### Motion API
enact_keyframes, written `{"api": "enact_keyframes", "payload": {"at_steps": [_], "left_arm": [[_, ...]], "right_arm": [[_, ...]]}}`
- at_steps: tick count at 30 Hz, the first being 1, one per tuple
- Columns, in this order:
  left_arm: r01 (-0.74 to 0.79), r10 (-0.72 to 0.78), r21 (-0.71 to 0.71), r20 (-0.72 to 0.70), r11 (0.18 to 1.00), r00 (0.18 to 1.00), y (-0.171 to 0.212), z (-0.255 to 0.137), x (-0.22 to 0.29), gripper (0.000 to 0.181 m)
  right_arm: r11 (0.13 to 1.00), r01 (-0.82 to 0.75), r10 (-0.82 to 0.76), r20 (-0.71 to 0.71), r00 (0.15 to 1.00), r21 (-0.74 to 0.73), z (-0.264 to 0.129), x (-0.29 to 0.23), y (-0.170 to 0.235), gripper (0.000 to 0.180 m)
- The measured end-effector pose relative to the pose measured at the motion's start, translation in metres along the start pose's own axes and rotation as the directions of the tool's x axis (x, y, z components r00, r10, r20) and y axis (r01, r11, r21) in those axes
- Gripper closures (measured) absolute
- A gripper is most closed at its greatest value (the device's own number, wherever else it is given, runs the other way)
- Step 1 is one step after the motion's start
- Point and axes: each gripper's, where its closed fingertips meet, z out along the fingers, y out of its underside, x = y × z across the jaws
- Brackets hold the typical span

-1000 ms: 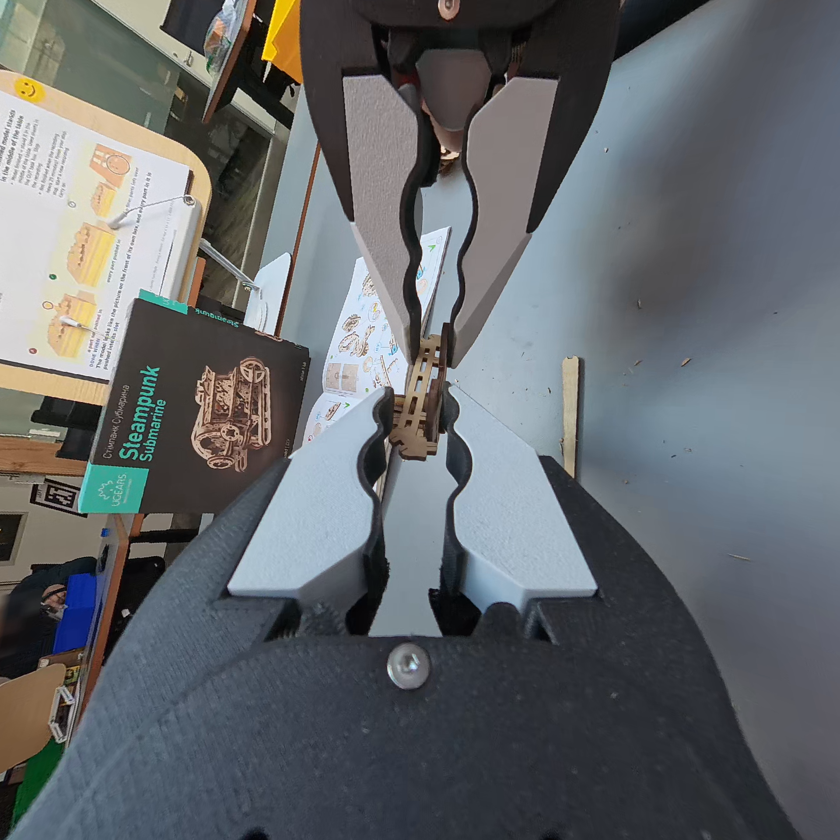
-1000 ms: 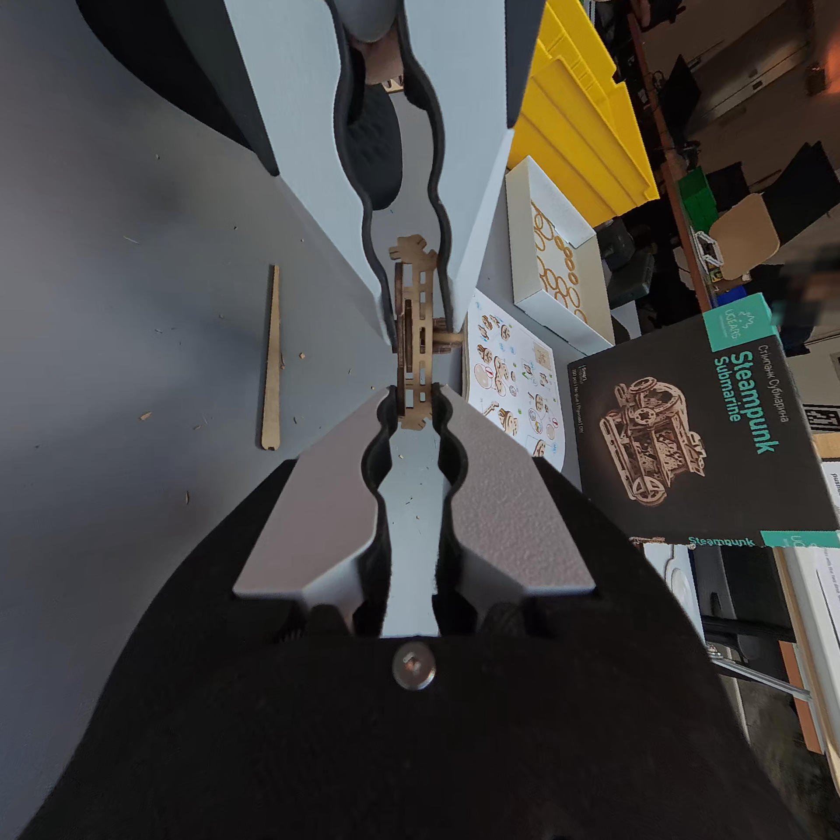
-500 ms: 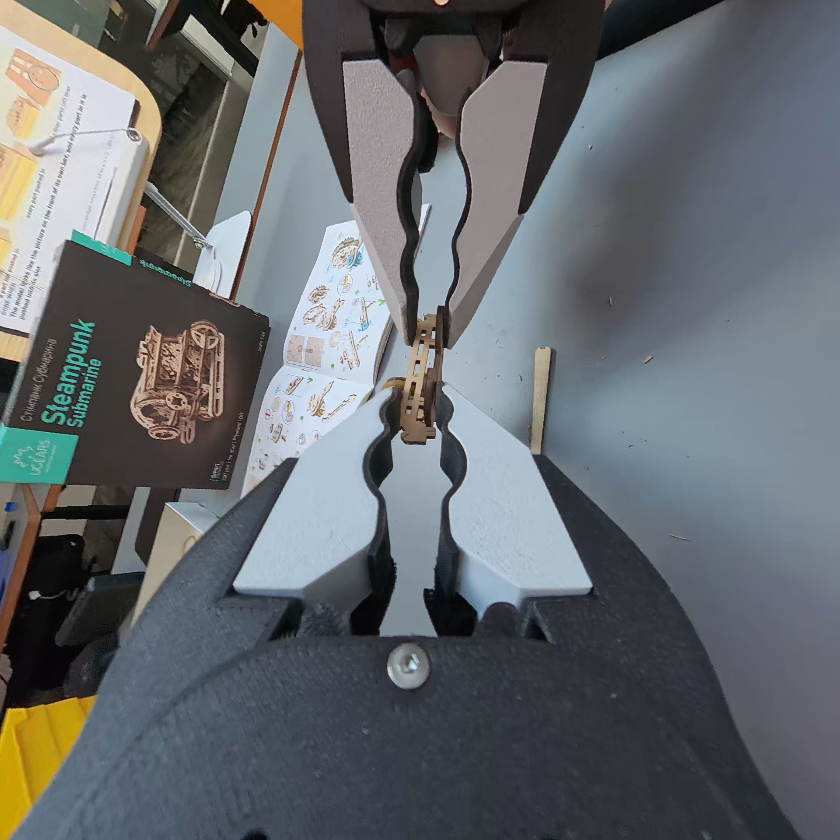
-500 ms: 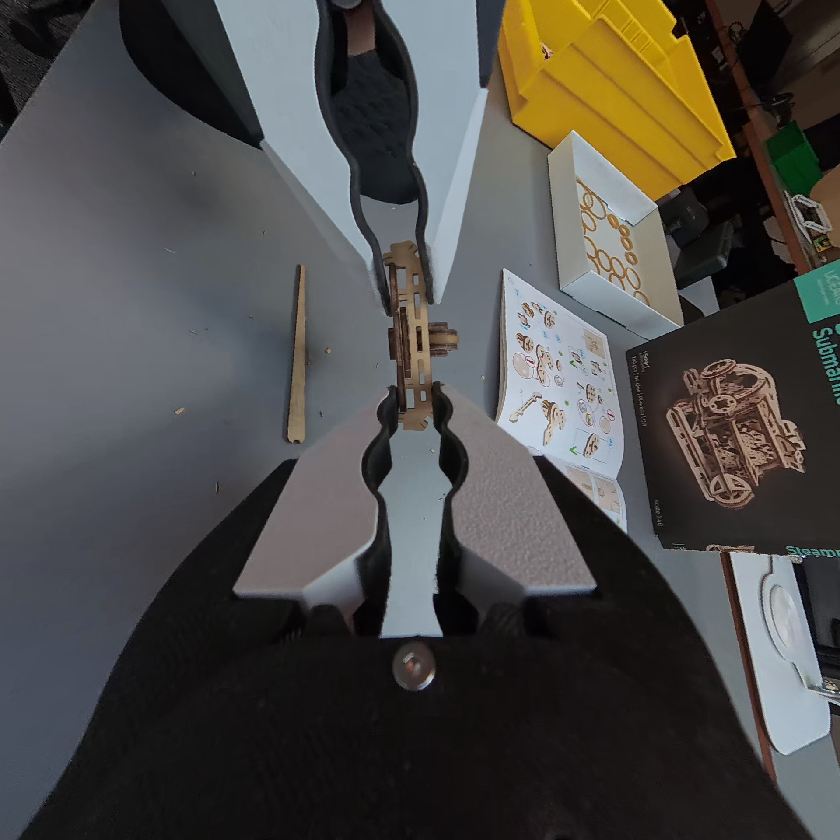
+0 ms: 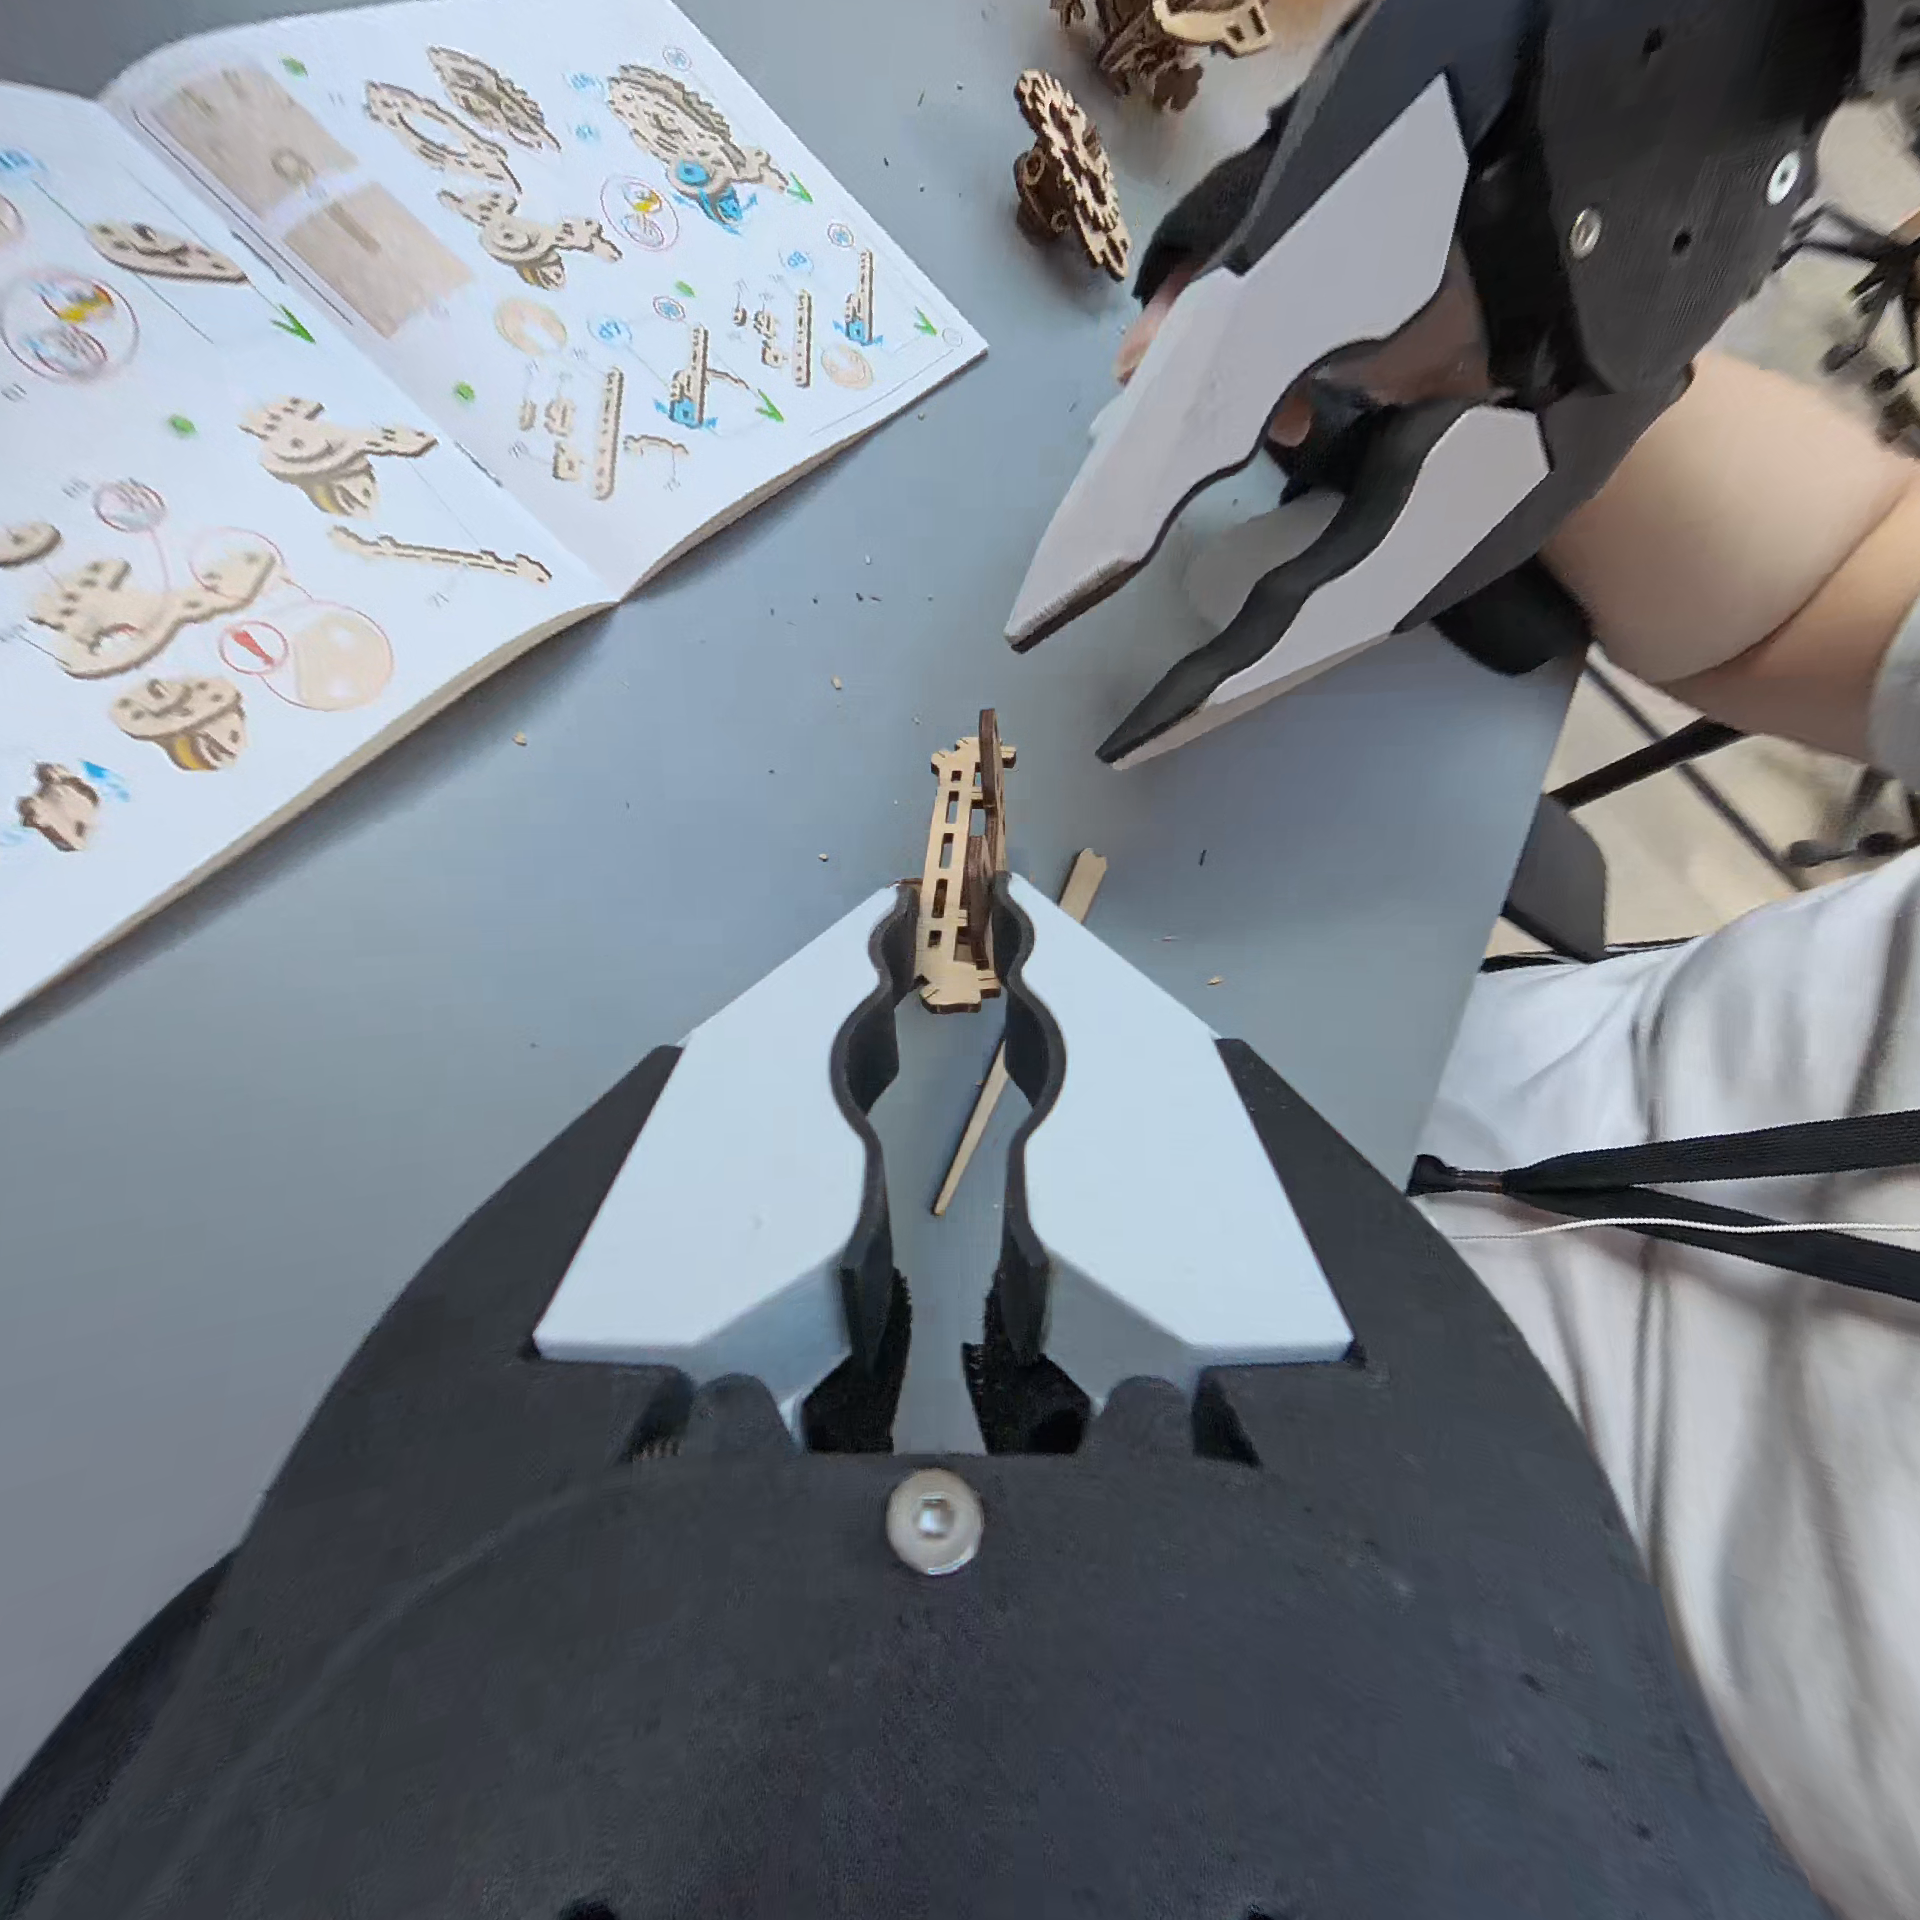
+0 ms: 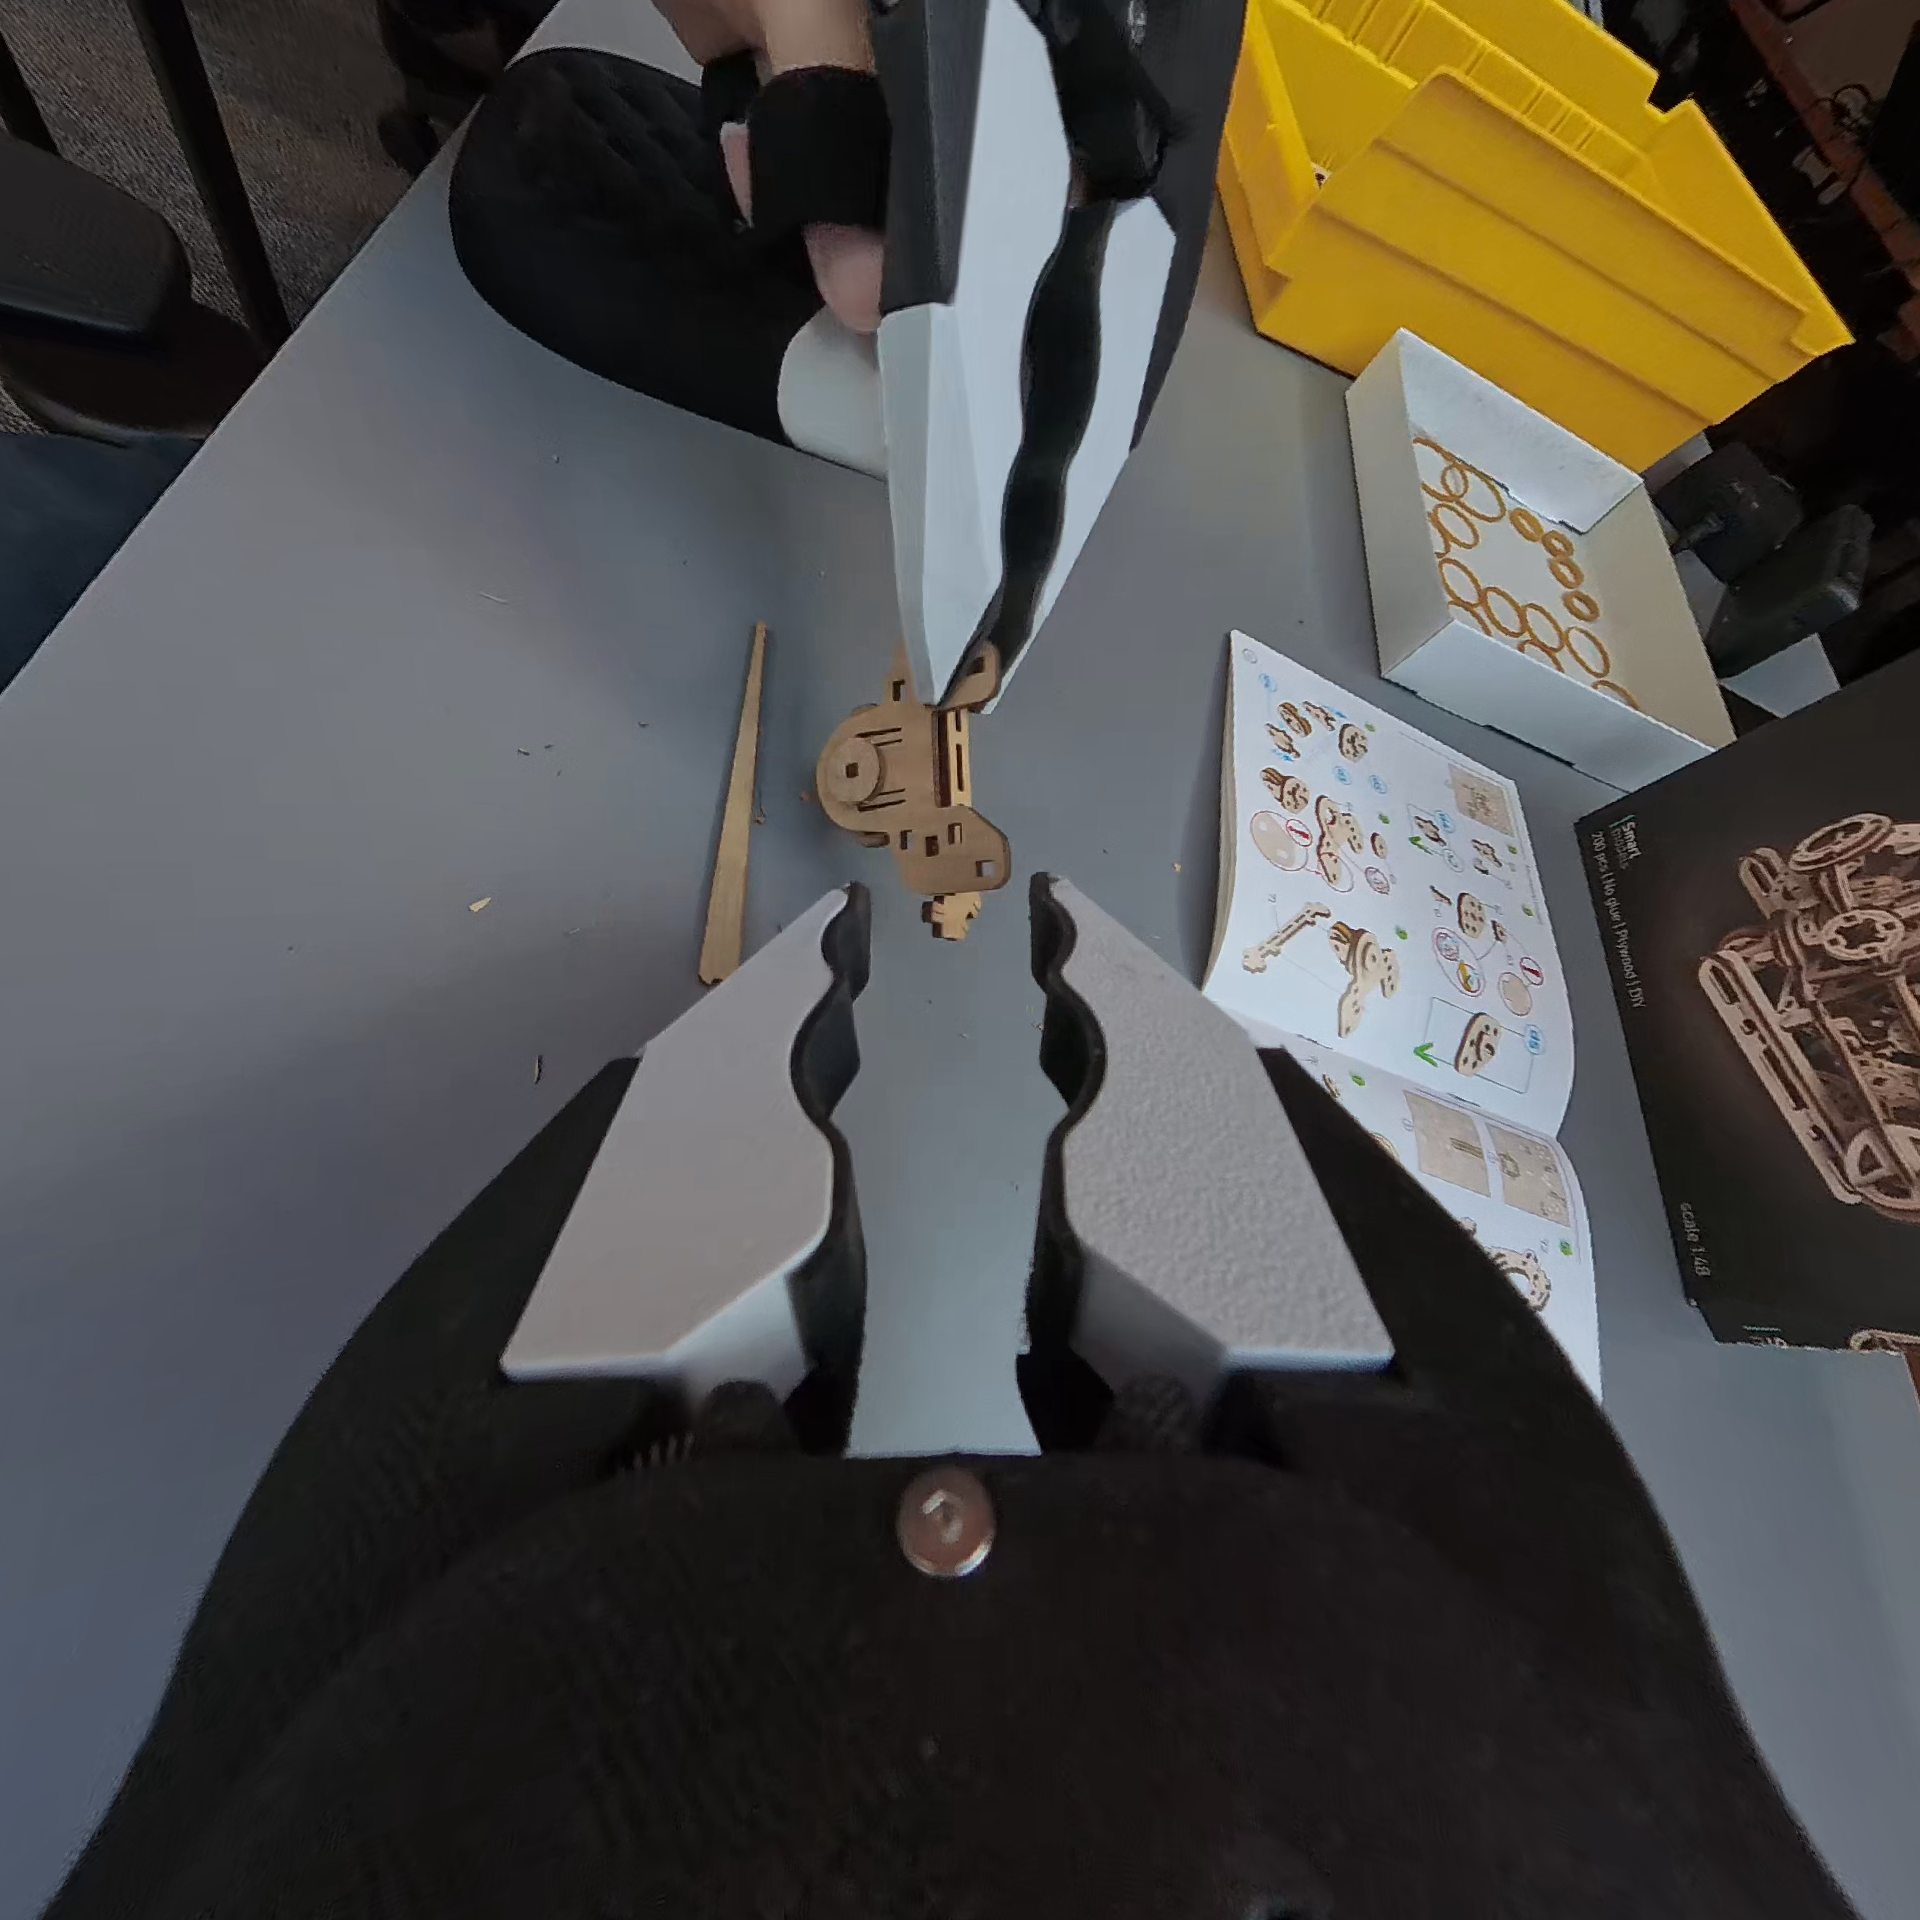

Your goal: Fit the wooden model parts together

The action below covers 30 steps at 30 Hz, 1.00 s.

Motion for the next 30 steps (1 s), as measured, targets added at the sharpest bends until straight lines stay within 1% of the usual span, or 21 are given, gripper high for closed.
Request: {"api": "enact_keyframes", "payload": {"at_steps": [4, 7, 9, 12, 14, 16, 17, 22, 26, 30], "left_arm": [[0.158, -0.158, -0.012, -0.077, 0.987, 0.984, 0.003, 0.001, -0.008, 0.169], [0.258, -0.263, -0.049, -0.158, 0.965, 0.952, 0.007, 0.004, -0.006, 0.169], [0.312, -0.320, -0.072, -0.220, 0.947, 0.921, 0.007, 0.004, -0.002, 0.169], [0.367, -0.379, -0.096, -0.258, 0.925, 0.889, 0.007, 0.006, -0.003, 0.169], [0.390, -0.404, -0.105, -0.270, 0.915, 0.874, 0.008, 0.007, -0.005, 0.169], [0.409, -0.422, -0.106, -0.279, 0.907, 0.863, 0.007, 0.007, -0.007, 0.169], [0.414, -0.426, -0.106, -0.281, 0.904, 0.860, 0.007, 0.007, -0.008, 0.169], [0.426, -0.441, -0.117, -0.284, 0.897, 0.851, 0.006, 0.009, -0.009, 0.169], [0.411, -0.426, -0.113, -0.270, 0.905, 0.864, 0.006, 0.010, -0.011, 0.172], [0.375, -0.389, -0.104, -0.226, 0.921, 0.893, 0.009, 0.012, -0.017, 0.167]], "right_arm": [[0.999, 0.032, -0.032, -0.023, 0.999, 0.015, 0.004, -0.001, -0.002, 0.149], [0.998, 0.034, -0.032, -0.033, 0.999, 0.045, 0.007, 0.000, -0.005, 0.156], [0.999, 0.030, -0.030, -0.012, 0.999, 0.038, 0.011, -0.004, -0.003, 0.158], [0.999, 0.039, -0.039, 0.022, 0.999, 0.009, 0.018, -0.010, 0.004, 0.157], [0.998, 0.064, -0.064, 0.011, 0.998, 0.015, 0.019, -0.010, 0.002, 0.157], [0.997, 0.072, -0.072, 0.000, 0.997, 0.020, 0.020, -0.009, 0.001, 0.164], [0.998, 0.060, -0.060, -0.003, 0.998, 0.019, 0.021, -0.008, 0.002, 0.167], [1.000, -0.004, 0.004, 0.018, 1.000, 0.008, 0.026, -0.005, 0.004, 0.166], [0.999, -0.018, 0.020, 0.036, 0.999, -0.043, 0.030, -0.006, 0.016, 0.166], [0.999, -0.035, 0.037, 0.051, 0.998, -0.037, 0.031, -0.007, 0.016, 0.165]]}}
